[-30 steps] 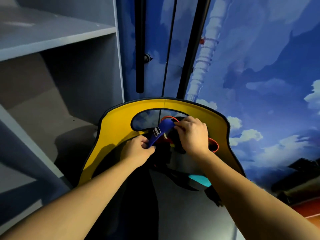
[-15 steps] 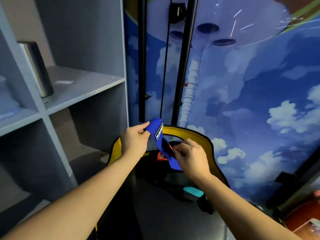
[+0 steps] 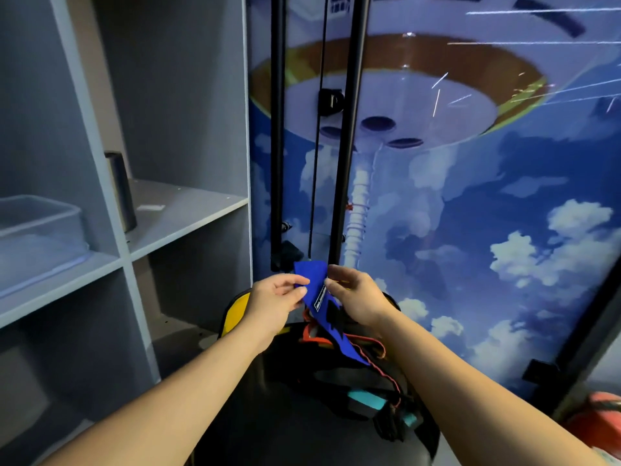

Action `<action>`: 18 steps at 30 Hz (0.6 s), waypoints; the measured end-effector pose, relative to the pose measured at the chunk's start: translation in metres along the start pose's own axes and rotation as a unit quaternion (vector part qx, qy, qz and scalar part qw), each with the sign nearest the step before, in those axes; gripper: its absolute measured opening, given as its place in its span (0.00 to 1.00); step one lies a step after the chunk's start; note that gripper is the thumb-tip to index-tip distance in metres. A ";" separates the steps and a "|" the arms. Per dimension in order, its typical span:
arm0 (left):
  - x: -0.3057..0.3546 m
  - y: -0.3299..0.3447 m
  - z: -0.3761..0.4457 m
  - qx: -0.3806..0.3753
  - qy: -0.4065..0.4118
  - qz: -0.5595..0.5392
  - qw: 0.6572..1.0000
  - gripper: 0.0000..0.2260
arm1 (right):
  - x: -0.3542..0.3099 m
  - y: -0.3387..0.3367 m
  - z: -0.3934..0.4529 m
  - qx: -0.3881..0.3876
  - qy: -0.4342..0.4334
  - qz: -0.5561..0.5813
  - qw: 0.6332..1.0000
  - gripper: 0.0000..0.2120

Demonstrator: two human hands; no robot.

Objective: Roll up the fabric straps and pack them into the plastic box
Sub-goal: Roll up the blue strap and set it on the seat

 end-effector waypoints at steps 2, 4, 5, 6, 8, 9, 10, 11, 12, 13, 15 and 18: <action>0.003 -0.001 0.006 -0.010 0.002 0.006 1.000 0.08 | -0.004 -0.004 0.003 -0.002 0.009 0.041 0.999 0.19; 0.005 0.000 0.012 -0.020 -0.001 0.016 1.000 0.09 | -0.005 -0.011 0.007 -0.008 0.007 0.072 0.997 0.13; 0.006 0.001 0.016 -0.021 -0.006 0.020 1.000 0.10 | -0.007 -0.015 0.008 -0.016 0.005 0.079 0.997 0.09; 0.006 0.001 0.020 -0.019 -0.011 0.020 1.000 0.11 | -0.007 -0.017 0.010 -0.027 0.005 0.087 0.996 0.06; 0.005 0.002 0.026 -0.013 -0.021 0.010 1.000 0.10 | -0.007 -0.021 0.014 -0.039 0.008 0.103 0.994 0.04; 0.003 0.003 0.029 -0.008 -0.028 0.002 1.000 0.11 | -0.008 -0.023 0.016 -0.037 0.010 0.108 0.993 0.03; 0.002 0.004 0.031 -0.003 -0.036 -0.007 0.999 0.11 | -0.007 -0.024 0.018 -0.031 0.013 0.118 0.992 0.02; 0.000 0.005 0.033 0.000 -0.043 -0.017 0.999 0.12 | -0.005 -0.026 0.021 -0.023 0.015 0.128 0.991 0.02; -0.001 0.006 0.035 -0.002 -0.047 -0.026 0.999 0.13 | -0.003 -0.026 0.023 -0.016 0.020 0.147 0.989 0.02; -0.003 0.007 0.036 -0.009 -0.050 -0.031 0.998 0.13 | -0.001 -0.026 0.025 -0.007 0.026 0.171 0.985 0.04; -0.009 0.012 0.036 -0.033 -0.062 -0.022 0.997 0.12 | 0.004 -0.026 0.030 0.013 0.038 0.216 0.975 0.06; -0.025 0.024 0.032 -0.072 -0.075 0.021 0.994 0.05 | 0.006 -0.027 0.036 0.025 0.046 0.250 0.967 0.08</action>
Point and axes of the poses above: each hand's wrist, its own z-axis towards the middle knuckle, its own y-axis out of the palm, x = y × z, the point moved 3 cm from there along z, towards the middle knuckle
